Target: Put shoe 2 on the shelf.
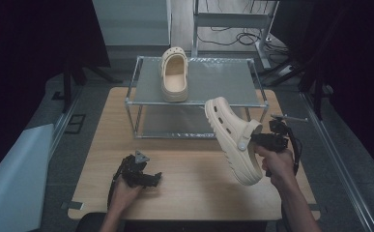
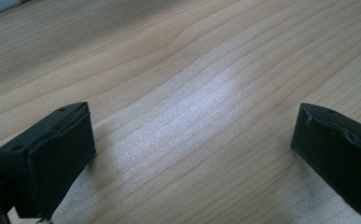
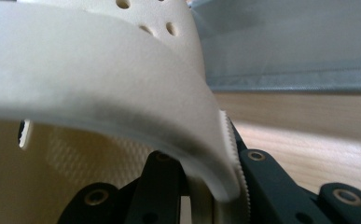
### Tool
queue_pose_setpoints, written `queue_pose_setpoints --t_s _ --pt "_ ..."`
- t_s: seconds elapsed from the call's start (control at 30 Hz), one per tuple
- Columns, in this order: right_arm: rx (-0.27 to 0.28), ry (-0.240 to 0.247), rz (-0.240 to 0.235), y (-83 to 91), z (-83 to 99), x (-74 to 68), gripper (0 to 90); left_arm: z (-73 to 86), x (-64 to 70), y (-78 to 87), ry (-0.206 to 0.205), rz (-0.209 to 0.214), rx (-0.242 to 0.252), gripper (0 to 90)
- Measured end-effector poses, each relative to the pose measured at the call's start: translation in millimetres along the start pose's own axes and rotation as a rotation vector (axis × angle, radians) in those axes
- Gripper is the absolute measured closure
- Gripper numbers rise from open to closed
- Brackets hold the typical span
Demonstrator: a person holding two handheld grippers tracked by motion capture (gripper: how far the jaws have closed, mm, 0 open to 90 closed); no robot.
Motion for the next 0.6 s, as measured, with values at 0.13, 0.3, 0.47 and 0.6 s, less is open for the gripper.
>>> queue_pose_setpoints --t_s 0.13,0.3,0.47,0.6 --pt "0.020 -0.014 -0.015 1.1 -12.7 -4.0 82.7 -0.1 -0.1 0.0 0.001 0.000 0.001 0.0" --pt "0.043 -0.042 -0.030 0.6 -29.6 -7.5 82.7 -0.1 0.7 -0.3 0.001 0.001 0.000 0.0" --pt "0.058 -0.076 -0.023 -5.3 -47.3 -9.8 82.7 -0.3 -0.3 0.4 0.004 -0.001 0.004 0.0" --pt "0.072 -0.099 -0.019 -11.5 -60.8 -11.8 82.7 -0.4 -1.0 0.6 0.006 0.001 0.005 0.0"
Point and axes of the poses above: each handheld gripper's, and its own axes: y roughly backward along the jaws, z roughly out of its underside, x roughly to its right, the point moved 7 cm from there along -y, roughly forward along the jaws, and after that the axes turned 8 degrees about y, right-handed, at the moved point
